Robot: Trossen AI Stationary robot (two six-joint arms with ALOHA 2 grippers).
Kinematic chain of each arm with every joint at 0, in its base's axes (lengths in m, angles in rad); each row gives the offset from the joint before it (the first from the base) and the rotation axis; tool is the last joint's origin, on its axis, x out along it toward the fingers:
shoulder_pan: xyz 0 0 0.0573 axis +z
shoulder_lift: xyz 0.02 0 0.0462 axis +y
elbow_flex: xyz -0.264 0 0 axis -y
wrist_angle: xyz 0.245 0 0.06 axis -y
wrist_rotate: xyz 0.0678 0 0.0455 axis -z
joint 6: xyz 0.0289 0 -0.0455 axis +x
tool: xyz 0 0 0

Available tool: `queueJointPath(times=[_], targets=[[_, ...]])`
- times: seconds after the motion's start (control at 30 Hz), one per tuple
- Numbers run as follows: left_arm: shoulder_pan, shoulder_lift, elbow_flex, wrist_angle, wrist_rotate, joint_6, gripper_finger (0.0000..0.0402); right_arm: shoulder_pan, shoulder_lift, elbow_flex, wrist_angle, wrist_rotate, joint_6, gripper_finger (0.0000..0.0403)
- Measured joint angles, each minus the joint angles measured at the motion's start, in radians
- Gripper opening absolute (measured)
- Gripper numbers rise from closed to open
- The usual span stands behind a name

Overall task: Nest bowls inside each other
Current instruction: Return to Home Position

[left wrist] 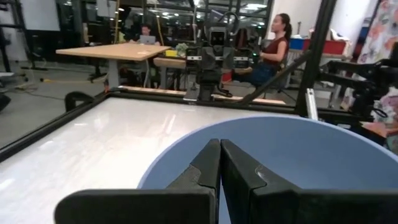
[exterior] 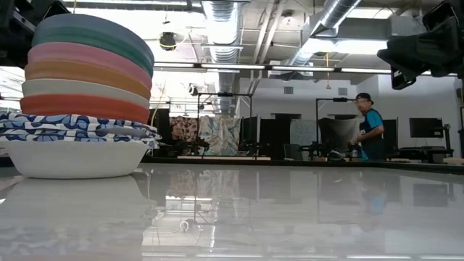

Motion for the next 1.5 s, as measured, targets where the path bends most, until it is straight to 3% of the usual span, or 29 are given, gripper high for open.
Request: queueJointPath(times=[0.7, 0.93, 1.5], targets=[[0.0, 0.0, 0.001, -0.062, 0.006, -0.075, 0.0, 0.0, 0.0, -0.001, -0.027, -0.001, 0.0, 0.012], [0.0, 0.0, 0.002, -0.056, 0.007, -0.191, 0.0, 0.0, 0.0, -0.001, -0.029, -0.001, 0.0, 0.012], [0.0, 0.0, 0.001, -0.082, -0.056, -0.188, 0.0, 0.0, 0.0, -0.001, -0.03, -0.001, 0.001, 0.012]])
